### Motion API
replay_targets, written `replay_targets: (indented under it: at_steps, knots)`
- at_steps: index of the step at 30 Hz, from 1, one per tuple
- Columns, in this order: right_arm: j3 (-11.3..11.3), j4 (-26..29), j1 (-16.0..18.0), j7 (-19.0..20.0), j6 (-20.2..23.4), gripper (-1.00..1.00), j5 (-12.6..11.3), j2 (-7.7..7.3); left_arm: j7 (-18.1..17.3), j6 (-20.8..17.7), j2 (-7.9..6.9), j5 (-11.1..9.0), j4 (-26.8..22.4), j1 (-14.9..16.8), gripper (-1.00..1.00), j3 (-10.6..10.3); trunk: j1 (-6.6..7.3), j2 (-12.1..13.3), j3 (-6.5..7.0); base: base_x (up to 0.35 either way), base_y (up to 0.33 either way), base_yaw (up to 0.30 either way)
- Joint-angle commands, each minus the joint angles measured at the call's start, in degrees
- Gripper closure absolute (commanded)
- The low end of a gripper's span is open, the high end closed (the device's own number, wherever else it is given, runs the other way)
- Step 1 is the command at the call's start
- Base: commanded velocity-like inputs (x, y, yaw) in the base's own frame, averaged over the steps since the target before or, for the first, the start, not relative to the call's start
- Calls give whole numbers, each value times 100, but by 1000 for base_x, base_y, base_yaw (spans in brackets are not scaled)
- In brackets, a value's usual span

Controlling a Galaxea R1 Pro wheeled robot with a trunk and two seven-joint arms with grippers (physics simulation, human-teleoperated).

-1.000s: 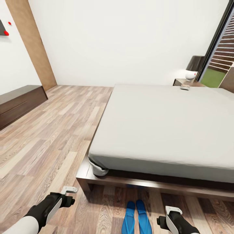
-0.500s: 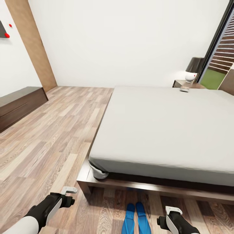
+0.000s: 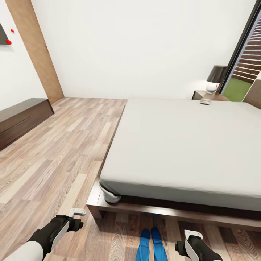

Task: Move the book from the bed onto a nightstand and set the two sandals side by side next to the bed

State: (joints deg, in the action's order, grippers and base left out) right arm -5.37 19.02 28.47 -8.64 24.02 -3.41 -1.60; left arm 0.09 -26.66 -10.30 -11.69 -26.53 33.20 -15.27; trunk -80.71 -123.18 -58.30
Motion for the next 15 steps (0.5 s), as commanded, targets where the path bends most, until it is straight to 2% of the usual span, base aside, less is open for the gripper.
replay_targets:
  at_steps: [1,15]
  knots:
    - [-8,10,0,-24,27,-100,-37,2,8,-26,-7,-44,-10,2,-100,-36,23,40,14,0,0,0]
    - [-8,6,0,-24,32,-100,-31,2,8,-18,-7,-44,-10,2,-100,-38,331,601,265,0,0,0]
